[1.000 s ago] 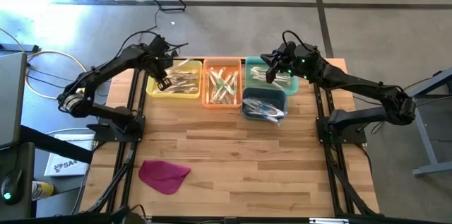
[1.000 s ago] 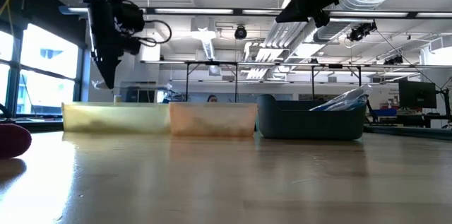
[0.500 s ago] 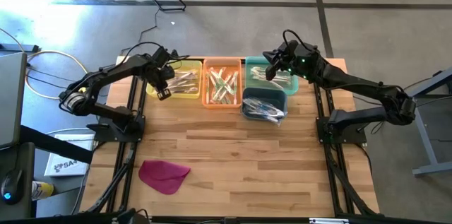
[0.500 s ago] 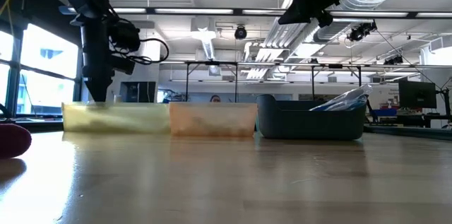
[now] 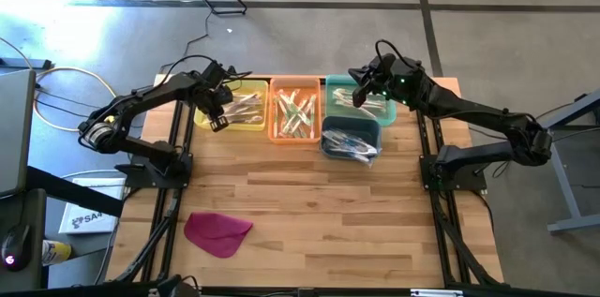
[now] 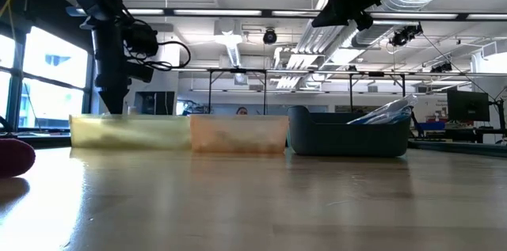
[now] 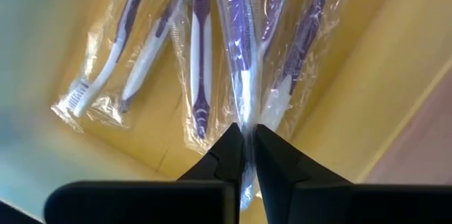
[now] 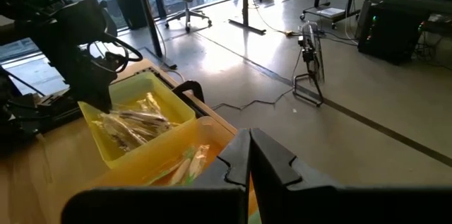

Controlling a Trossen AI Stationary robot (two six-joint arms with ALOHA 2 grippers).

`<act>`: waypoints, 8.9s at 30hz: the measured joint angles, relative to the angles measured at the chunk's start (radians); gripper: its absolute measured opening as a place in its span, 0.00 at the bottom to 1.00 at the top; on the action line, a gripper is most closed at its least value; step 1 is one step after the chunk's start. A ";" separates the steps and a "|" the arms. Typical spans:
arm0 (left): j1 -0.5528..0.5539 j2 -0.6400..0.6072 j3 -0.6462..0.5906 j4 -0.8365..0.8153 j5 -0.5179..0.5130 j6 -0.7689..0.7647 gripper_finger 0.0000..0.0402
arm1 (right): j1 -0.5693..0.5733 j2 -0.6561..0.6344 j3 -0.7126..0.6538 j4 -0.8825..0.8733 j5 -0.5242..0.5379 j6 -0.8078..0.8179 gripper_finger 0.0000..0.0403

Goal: Pick & Place Toothbrushes
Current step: Put the violet toothbrush into the yellow bin, then return to Home Position

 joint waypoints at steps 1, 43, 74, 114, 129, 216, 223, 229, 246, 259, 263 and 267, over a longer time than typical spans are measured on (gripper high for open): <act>0.000 0.000 0.000 -0.001 0.004 0.000 0.07 | 0.000 0.000 0.000 0.000 0.000 0.000 0.01; -0.160 -0.009 0.000 0.162 0.061 -0.262 0.02 | 0.000 0.000 0.000 0.000 -0.001 0.000 0.01; -0.587 -0.009 0.000 0.651 -0.021 -0.656 0.02 | 0.040 0.204 0.000 0.110 -0.264 0.011 0.01; -0.948 -0.292 0.000 0.884 -0.140 -0.399 0.00 | 0.538 0.134 0.003 0.286 -0.082 -0.001 0.01; -0.984 -0.519 0.000 0.579 -0.180 -0.367 0.00 | 0.549 -0.123 0.003 -0.066 -0.054 -0.077 0.01; -1.198 -1.299 -0.773 0.778 -0.148 -0.339 0.00 | 0.615 -0.740 -0.170 -0.405 0.049 0.057 0.01; -1.198 -1.288 -0.774 0.773 -0.141 -0.344 0.00 | 0.615 -0.740 -0.170 -0.414 0.048 0.056 0.01; -1.198 -1.288 -0.774 0.771 -0.140 -0.341 0.00 | 0.615 -0.740 -0.170 -0.450 0.048 0.063 0.01; -1.198 -1.289 -0.776 0.783 -0.143 -0.339 0.00 | 0.615 -0.965 -0.168 -0.485 0.049 0.063 0.01; -1.198 -1.289 -0.777 0.784 -0.143 -0.339 0.00 | 0.615 -1.087 -0.169 -0.585 0.052 0.082 0.01; -1.198 -1.289 -0.777 0.785 -0.143 -0.339 0.00 | 0.615 -1.115 -0.170 -0.593 0.053 0.080 0.01; -1.198 -1.289 -0.777 0.785 -0.143 -0.339 0.00 | 0.616 -1.131 -0.170 -0.605 0.068 0.079 0.01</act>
